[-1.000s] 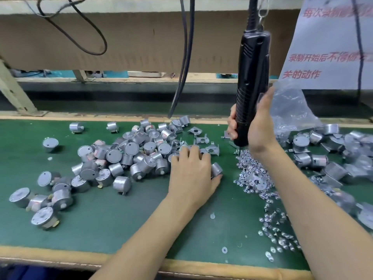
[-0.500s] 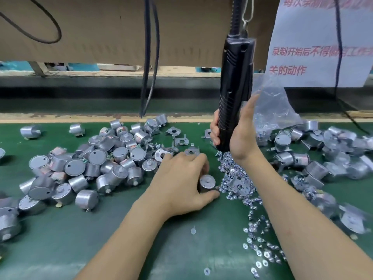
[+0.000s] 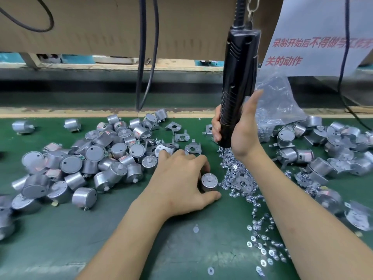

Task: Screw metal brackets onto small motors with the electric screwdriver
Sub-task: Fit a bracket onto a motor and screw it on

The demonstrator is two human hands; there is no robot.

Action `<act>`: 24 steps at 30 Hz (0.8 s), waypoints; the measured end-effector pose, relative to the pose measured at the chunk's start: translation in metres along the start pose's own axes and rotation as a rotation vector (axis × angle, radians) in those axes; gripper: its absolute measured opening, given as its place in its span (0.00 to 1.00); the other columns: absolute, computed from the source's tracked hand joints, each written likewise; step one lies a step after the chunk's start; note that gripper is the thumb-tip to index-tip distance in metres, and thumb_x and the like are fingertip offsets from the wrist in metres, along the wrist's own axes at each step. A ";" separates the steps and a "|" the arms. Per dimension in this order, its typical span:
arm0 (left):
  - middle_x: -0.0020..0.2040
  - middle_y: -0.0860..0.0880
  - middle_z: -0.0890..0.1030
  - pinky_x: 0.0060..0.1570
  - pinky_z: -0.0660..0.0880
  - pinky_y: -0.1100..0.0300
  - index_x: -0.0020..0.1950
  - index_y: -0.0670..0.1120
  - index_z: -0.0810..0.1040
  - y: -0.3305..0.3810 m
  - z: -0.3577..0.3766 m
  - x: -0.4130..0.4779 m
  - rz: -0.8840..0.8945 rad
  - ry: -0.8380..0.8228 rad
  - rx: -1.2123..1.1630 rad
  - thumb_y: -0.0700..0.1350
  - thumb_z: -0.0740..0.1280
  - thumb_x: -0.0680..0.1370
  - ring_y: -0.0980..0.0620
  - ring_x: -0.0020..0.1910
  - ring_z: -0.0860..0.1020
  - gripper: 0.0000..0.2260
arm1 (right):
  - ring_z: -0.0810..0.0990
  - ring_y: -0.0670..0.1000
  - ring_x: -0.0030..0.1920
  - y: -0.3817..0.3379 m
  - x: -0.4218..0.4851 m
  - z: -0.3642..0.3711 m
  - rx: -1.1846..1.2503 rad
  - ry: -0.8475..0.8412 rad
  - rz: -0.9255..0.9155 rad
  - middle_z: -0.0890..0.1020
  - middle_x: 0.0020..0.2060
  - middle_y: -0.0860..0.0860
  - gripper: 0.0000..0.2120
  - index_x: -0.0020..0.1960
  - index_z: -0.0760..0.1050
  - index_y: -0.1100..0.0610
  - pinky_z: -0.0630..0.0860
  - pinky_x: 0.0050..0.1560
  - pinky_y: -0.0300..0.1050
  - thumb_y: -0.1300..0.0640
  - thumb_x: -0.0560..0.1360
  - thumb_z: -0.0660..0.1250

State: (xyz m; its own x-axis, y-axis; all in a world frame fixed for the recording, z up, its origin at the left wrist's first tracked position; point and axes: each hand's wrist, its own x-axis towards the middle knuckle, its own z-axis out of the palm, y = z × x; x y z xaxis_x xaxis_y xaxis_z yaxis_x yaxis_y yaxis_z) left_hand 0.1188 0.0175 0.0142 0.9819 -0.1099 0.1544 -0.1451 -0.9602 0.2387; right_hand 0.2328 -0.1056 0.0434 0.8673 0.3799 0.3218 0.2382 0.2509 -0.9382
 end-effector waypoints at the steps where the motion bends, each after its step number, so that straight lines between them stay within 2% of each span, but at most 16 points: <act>1: 0.42 0.59 0.77 0.53 0.63 0.50 0.51 0.59 0.72 0.000 0.000 0.000 0.002 0.000 -0.002 0.70 0.63 0.67 0.54 0.49 0.71 0.21 | 0.68 0.54 0.25 0.000 0.000 0.000 -0.003 0.002 0.003 0.73 0.26 0.51 0.46 0.37 0.70 0.58 0.69 0.31 0.46 0.13 0.58 0.53; 5: 0.41 0.59 0.77 0.51 0.63 0.51 0.51 0.59 0.74 0.001 -0.001 -0.001 0.003 0.007 -0.017 0.63 0.63 0.67 0.54 0.49 0.71 0.15 | 0.68 0.54 0.25 0.002 0.000 -0.001 -0.006 0.018 0.002 0.73 0.26 0.52 0.47 0.37 0.71 0.59 0.69 0.31 0.46 0.12 0.57 0.53; 8: 0.40 0.59 0.76 0.52 0.64 0.50 0.47 0.58 0.74 0.001 0.000 0.000 -0.006 0.020 -0.010 0.65 0.64 0.68 0.55 0.48 0.71 0.15 | 0.69 0.54 0.25 0.003 -0.001 -0.002 0.001 0.026 0.006 0.73 0.26 0.52 0.47 0.37 0.71 0.59 0.69 0.31 0.46 0.12 0.57 0.53; 12: 0.39 0.60 0.76 0.52 0.63 0.50 0.47 0.57 0.73 0.001 0.000 0.000 -0.023 0.016 -0.010 0.73 0.62 0.67 0.56 0.47 0.70 0.21 | 0.69 0.54 0.24 0.003 -0.001 -0.002 0.000 0.025 0.002 0.73 0.26 0.52 0.46 0.36 0.71 0.59 0.69 0.30 0.45 0.13 0.58 0.53; 16: 0.37 0.61 0.76 0.50 0.63 0.51 0.50 0.60 0.74 0.002 -0.002 -0.001 -0.005 0.031 -0.046 0.67 0.62 0.66 0.56 0.46 0.71 0.18 | 0.69 0.54 0.24 0.001 -0.002 -0.001 0.007 0.015 -0.001 0.72 0.26 0.53 0.47 0.37 0.71 0.59 0.69 0.30 0.46 0.13 0.58 0.53; 20: 0.35 0.59 0.76 0.48 0.63 0.52 0.43 0.57 0.74 0.001 -0.001 -0.001 -0.010 0.046 -0.051 0.64 0.62 0.66 0.56 0.44 0.70 0.13 | 0.68 0.54 0.24 -0.001 -0.003 0.000 0.027 0.002 -0.007 0.72 0.26 0.53 0.46 0.37 0.71 0.58 0.69 0.30 0.47 0.13 0.58 0.53; 24: 0.34 0.58 0.75 0.49 0.63 0.51 0.39 0.55 0.73 0.000 0.002 0.000 -0.025 0.065 -0.037 0.65 0.62 0.66 0.56 0.42 0.70 0.14 | 0.67 0.54 0.25 0.000 -0.004 0.004 0.058 -0.021 -0.006 0.71 0.26 0.54 0.47 0.38 0.70 0.60 0.67 0.30 0.48 0.13 0.58 0.54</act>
State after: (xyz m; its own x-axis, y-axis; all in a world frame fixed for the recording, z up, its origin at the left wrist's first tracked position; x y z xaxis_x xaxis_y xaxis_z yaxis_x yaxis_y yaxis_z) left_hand 0.1193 0.0166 0.0125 0.9755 -0.0680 0.2092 -0.1261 -0.9521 0.2785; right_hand 0.2271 -0.1038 0.0428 0.8562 0.3969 0.3307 0.2170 0.3047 -0.9274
